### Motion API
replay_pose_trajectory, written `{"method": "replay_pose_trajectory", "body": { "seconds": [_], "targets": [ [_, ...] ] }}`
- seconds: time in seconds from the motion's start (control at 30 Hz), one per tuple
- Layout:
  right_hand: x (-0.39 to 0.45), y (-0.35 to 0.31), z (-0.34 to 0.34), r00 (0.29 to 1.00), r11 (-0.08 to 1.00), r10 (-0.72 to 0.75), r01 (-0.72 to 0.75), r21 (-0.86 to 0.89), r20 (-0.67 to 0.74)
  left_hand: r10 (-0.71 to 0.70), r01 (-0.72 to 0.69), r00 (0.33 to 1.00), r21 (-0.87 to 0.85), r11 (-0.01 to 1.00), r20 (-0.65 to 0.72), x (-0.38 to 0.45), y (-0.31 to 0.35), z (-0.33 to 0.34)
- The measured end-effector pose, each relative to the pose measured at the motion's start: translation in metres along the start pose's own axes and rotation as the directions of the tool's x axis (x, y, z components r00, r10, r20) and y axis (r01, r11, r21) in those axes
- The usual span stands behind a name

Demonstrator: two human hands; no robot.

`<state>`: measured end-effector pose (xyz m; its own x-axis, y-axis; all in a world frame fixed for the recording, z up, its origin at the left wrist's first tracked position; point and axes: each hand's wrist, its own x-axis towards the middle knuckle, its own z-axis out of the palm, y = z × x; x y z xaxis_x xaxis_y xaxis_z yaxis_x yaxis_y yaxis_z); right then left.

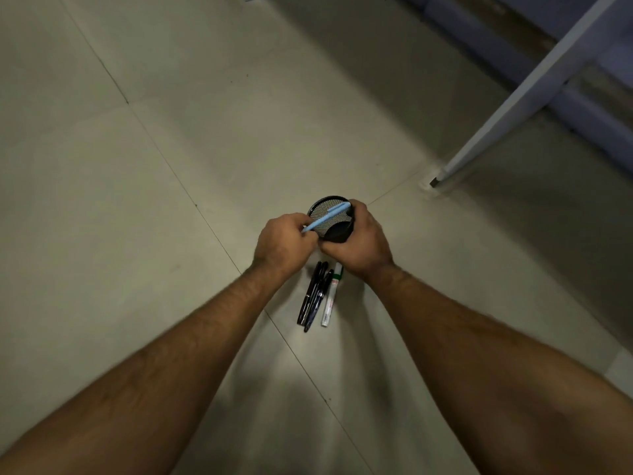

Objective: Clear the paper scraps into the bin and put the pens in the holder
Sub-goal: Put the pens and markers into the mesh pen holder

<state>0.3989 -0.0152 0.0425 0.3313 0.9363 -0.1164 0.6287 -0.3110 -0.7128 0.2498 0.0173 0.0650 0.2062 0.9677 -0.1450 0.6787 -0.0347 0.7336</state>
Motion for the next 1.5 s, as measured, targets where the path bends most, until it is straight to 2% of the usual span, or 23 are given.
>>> {"method": "replay_pose_trajectory", "body": {
  "seconds": [0.1,0.17,0.3,0.4,0.53,0.63,0.73,0.9,1.17,1.27,1.3,1.37,1.4,1.47,1.5],
  "targets": [
    [-0.006,-0.017,0.009,0.998,0.996,0.054,-0.052,0.068,-0.033,-0.022,0.006,0.991,-0.119,0.993,-0.129,0.001,-0.001,-0.002],
    [-0.013,-0.028,0.02,0.989,0.979,0.124,-0.109,0.174,-0.077,-0.048,0.004,0.978,-0.21,0.978,-0.204,0.006,-0.004,-0.003],
    [-0.035,-0.034,0.044,0.972,0.906,0.215,-0.161,0.391,-0.098,0.034,-0.101,0.961,-0.235,0.967,-0.273,0.006,-0.004,-0.015],
    [-0.046,-0.029,0.053,0.98,0.919,0.184,-0.143,0.367,-0.08,0.042,-0.104,0.971,-0.256,0.961,-0.237,0.007,-0.009,-0.023],
    [-0.048,-0.025,0.053,0.986,0.938,0.159,-0.133,0.321,-0.056,-0.04,-0.012,0.995,-0.495,0.869,-0.093,0.002,-0.007,-0.027],
    [-0.053,-0.022,0.054,0.99,0.948,0.135,-0.117,0.297,-0.039,-0.047,0.009,0.997,-0.562,0.827,-0.053,-0.001,-0.003,-0.029],
    [-0.057,-0.016,0.055,0.989,0.944,0.138,-0.118,0.307,-0.044,-0.054,0.033,0.998,-0.53,0.847,-0.025,-0.001,-0.004,-0.027],
    [-0.056,-0.012,0.051,0.991,0.94,0.126,-0.109,0.324,-0.034,0.009,-0.016,1.0,-0.278,0.96,-0.028,-0.005,-0.015,-0.018],
    [-0.062,0.003,0.035,0.988,0.94,0.148,-0.124,0.319,-0.053,-0.038,0.04,0.999,-0.413,0.91,0.012,-0.004,-0.018,-0.002],
    [-0.069,0.015,0.019,0.975,0.935,0.197,-0.157,0.318,-0.099,-0.179,0.138,0.984,-0.591,0.795,-0.011,-0.005,-0.016,0.013],
    [-0.072,0.02,0.014,0.97,0.933,0.211,-0.164,0.322,-0.117,-0.245,0.198,0.97,-0.598,0.777,0.003,-0.005,-0.017,0.02],
    [-0.078,0.028,0.008,0.96,0.928,0.239,-0.181,0.325,-0.149,-0.328,0.316,0.943,-0.483,0.817,0.063,-0.008,-0.026,0.039],
    [-0.081,0.032,0.006,0.956,0.925,0.25,-0.189,0.329,-0.156,-0.334,0.349,0.936,-0.367,0.862,0.107,-0.011,-0.031,0.049],
    [-0.087,0.038,0.006,0.953,0.918,0.266,-0.205,0.34,-0.145,-0.31,0.321,0.935,-0.043,0.946,0.172,-0.019,-0.039,0.064],
    [-0.09,0.041,0.008,0.953,0.917,0.271,-0.213,0.337,-0.134,-0.3,0.287,0.936,0.095,0.953,0.184,-0.023,-0.042,0.07]
  ]
}}
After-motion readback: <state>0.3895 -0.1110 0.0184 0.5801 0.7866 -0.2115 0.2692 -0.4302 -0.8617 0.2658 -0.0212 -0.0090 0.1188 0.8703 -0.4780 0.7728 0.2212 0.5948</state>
